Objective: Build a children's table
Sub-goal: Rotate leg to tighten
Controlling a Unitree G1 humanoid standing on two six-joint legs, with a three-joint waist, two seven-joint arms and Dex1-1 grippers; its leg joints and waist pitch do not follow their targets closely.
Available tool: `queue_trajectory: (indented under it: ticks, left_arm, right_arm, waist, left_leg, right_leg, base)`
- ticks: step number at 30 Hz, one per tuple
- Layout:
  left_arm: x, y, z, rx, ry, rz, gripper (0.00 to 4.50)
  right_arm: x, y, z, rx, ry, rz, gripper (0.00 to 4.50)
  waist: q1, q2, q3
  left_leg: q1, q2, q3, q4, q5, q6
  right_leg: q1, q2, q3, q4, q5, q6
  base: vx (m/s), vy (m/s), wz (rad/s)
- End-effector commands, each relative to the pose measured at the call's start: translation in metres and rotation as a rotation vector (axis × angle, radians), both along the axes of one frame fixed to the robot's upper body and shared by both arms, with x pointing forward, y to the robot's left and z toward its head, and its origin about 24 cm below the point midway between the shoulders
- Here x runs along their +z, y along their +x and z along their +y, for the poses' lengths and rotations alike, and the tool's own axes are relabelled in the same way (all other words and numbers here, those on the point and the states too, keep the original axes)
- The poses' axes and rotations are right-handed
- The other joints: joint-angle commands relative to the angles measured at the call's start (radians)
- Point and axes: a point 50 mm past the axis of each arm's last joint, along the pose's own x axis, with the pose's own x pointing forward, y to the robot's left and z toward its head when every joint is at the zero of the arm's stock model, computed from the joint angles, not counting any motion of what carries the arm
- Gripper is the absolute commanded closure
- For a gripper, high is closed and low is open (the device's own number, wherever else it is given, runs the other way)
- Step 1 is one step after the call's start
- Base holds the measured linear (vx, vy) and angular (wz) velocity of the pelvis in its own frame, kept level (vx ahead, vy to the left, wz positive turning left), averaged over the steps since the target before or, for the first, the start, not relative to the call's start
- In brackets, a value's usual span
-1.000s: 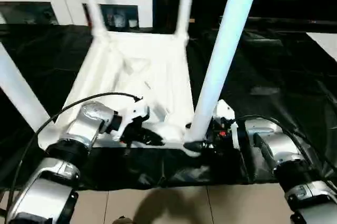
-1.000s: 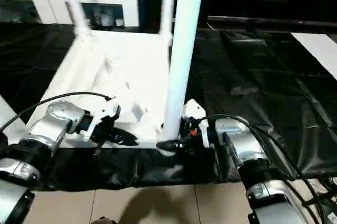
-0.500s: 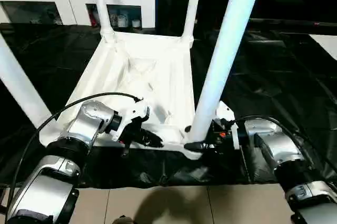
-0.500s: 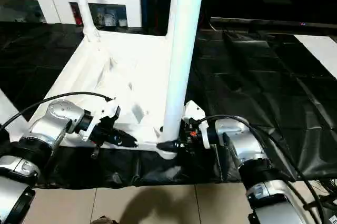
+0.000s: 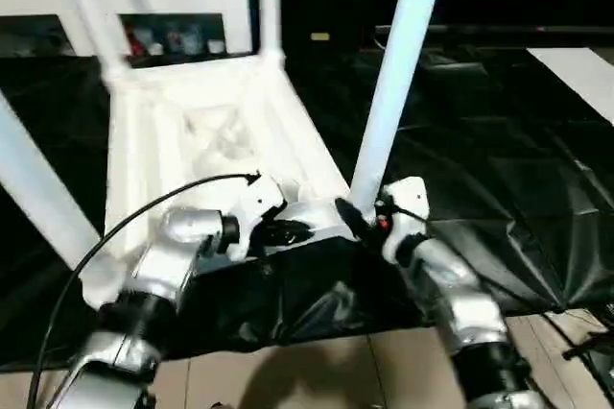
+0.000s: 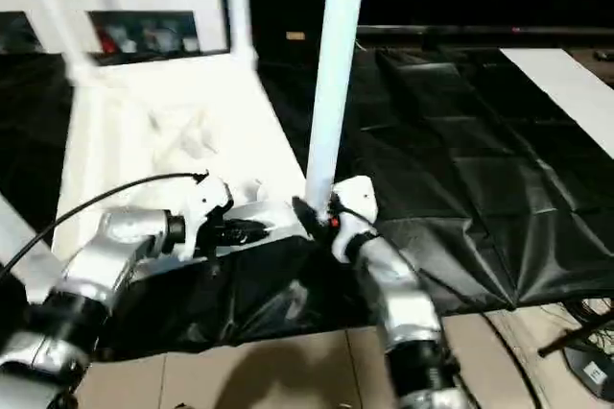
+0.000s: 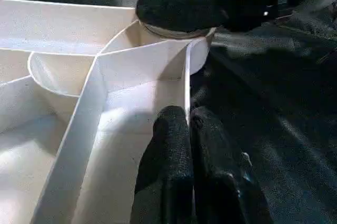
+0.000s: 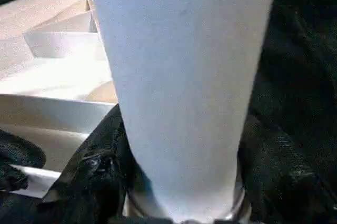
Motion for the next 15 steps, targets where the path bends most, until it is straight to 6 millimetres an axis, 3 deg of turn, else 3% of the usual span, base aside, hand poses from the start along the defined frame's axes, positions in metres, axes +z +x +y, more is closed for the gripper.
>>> queue_trajectory:
  ticks: [1,3,5,7,9,11,12,13,15]
  left_arm:
    - [0.003,-0.013,-0.024,-0.158,-0.075,0.008,4.50]
    - [0.003,-0.015,-0.021,-0.167,-0.067,0.019,4.50]
    - [0.003,-0.016,-0.018,-0.177,-0.060,0.023,4.50]
    - [0.002,-0.017,-0.014,-0.178,-0.046,0.021,4.50]
    - [0.001,-0.018,-0.010,-0.194,-0.037,0.025,4.50]
    - [0.001,-0.018,-0.007,-0.209,-0.033,0.027,4.50]
    - [0.002,-0.019,-0.003,-0.218,-0.026,0.028,4.50]
    - [0.003,-0.019,0.000,-0.221,-0.022,0.028,4.50]
    - [0.003,-0.019,0.002,-0.222,-0.018,0.028,4.50]
  right_arm:
    - [-0.004,-0.003,0.006,0.039,-0.023,0.018,1.28]
    - [-0.002,-0.004,0.003,0.065,-0.039,0.009,0.92]
    - [0.001,-0.006,-0.002,0.091,-0.041,0.003,0.84]
    - [0.005,-0.009,-0.011,0.125,-0.049,-0.007,0.78]
    - [0.009,-0.015,-0.028,0.178,-0.079,-0.027,0.42]
    - [0.015,-0.022,-0.042,0.235,-0.085,-0.036,0.42]
    - [0.022,-0.033,-0.060,0.309,-0.095,-0.035,0.42]
    - [0.026,-0.039,-0.069,0.350,-0.099,-0.031,0.42]
    - [0.031,-0.045,-0.080,0.383,-0.107,-0.022,0.42]
  waist:
    - [0.003,0.009,-0.057]
    - [0.007,0.009,-0.057]
    - [0.008,0.010,-0.057]
    - [0.010,0.012,-0.056]
    - [0.014,0.008,-0.054]
    - [0.024,0.007,-0.051]
    - [0.022,0.006,-0.052]
    - [0.031,0.006,-0.051]
    - [0.037,0.001,-0.052]
  left_leg:
    - [0.007,0.001,0.008,-0.061,-0.277,0.000]
    - [0.008,0.001,0.012,-0.057,-0.242,0.014]
    - [0.005,-0.001,0.012,-0.056,-0.220,0.024]
    - [0.007,-0.001,0.012,-0.055,-0.223,0.031]
    - [0.008,-0.001,0.013,-0.055,-0.240,0.032]
    - [0.016,0.004,0.015,-0.056,-0.265,0.038]
    - [0.012,0.002,0.015,-0.056,-0.266,0.043]
    - [0.014,0.005,0.014,-0.055,-0.267,0.052]
    - [0.006,0.002,0.014,-0.054,-0.249,0.063]
  right_leg:
    - [0.043,-0.029,0.036,-0.078,-0.198,-0.180]
    - [0.044,-0.025,0.037,-0.070,-0.108,-0.202]
    - [0.049,-0.026,0.035,-0.066,-0.078,-0.208]
    - [0.051,-0.026,0.036,-0.067,-0.078,-0.210]
    - [0.052,-0.027,0.036,-0.072,-0.121,-0.201]
    - [0.047,-0.029,0.038,-0.077,-0.149,-0.195]
    - [0.052,-0.026,0.038,-0.076,-0.148,-0.193]
    - [0.052,-0.026,0.039,-0.078,-0.147,-0.186]
    - [0.055,-0.029,0.038,-0.077,-0.157,-0.181]
  base:
    - [0.000,0.000,0.00]
    - [0.000,0.000,0.00]
    - [0.000,0.000,0.00]
    - [0.000,0.000,0.00]
    - [0.000,0.000,0.00]
    - [0.000,0.000,0.00]
    - [0.000,0.000,0.00]
    - [0.000,0.000,0.00]
    - [0.000,0.000,0.00]
